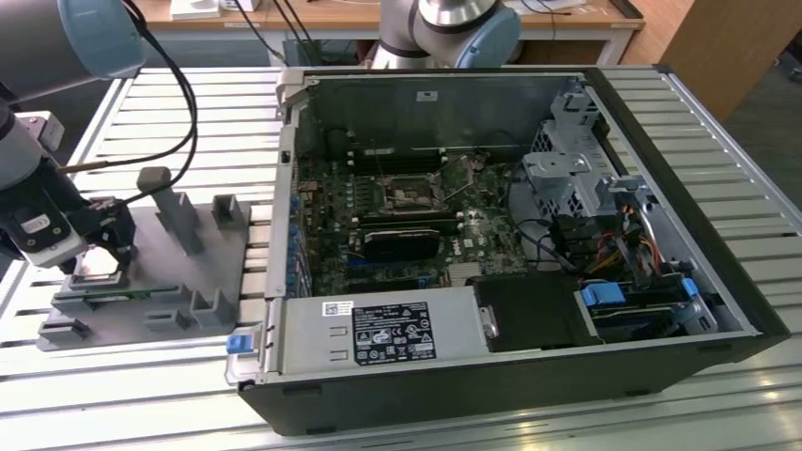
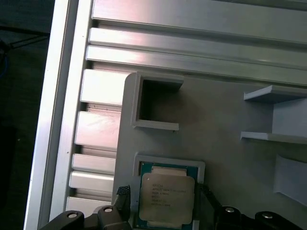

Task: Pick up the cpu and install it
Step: 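Pick up the cpu and move it towards the insertion slot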

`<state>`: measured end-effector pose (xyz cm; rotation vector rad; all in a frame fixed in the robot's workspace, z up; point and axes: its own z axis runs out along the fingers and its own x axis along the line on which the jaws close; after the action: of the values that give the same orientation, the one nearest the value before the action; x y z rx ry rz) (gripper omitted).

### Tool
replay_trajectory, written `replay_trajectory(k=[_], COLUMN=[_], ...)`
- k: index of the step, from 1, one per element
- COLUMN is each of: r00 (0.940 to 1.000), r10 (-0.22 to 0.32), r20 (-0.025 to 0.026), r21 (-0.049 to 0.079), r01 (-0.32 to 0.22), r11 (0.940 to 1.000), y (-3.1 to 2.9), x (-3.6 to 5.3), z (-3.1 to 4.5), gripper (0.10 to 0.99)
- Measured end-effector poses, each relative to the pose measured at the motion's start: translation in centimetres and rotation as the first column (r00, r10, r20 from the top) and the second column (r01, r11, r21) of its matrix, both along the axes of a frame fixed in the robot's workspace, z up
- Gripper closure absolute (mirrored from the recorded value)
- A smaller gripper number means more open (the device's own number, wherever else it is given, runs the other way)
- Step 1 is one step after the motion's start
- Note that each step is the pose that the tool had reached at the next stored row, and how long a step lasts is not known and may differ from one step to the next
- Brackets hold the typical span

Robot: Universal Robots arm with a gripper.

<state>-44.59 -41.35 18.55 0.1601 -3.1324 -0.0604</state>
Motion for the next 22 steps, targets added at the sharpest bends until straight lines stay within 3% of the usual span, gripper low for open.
replay_trajectory(k=[7, 10, 19, 22], r00=[1.0000, 1.0000, 1.0000, 1.0000], r10=[0.000, 0.000, 0.000, 0.000], r20=[0.0001, -0.0011, -0.0007, -0.0007], r21=[0.000, 0.000, 0.000, 0.000], r01=[0.000, 0.000, 0.000, 0.000], r11=[1.0000, 1.0000, 1.0000, 1.0000], y=[0.04, 0.05, 0.06, 0.07], x=[0.04, 0.21, 0.24, 0.24], z=[0.00, 0.02, 0.03, 0.35], gripper=[0.420, 0.549, 0.553, 0.553])
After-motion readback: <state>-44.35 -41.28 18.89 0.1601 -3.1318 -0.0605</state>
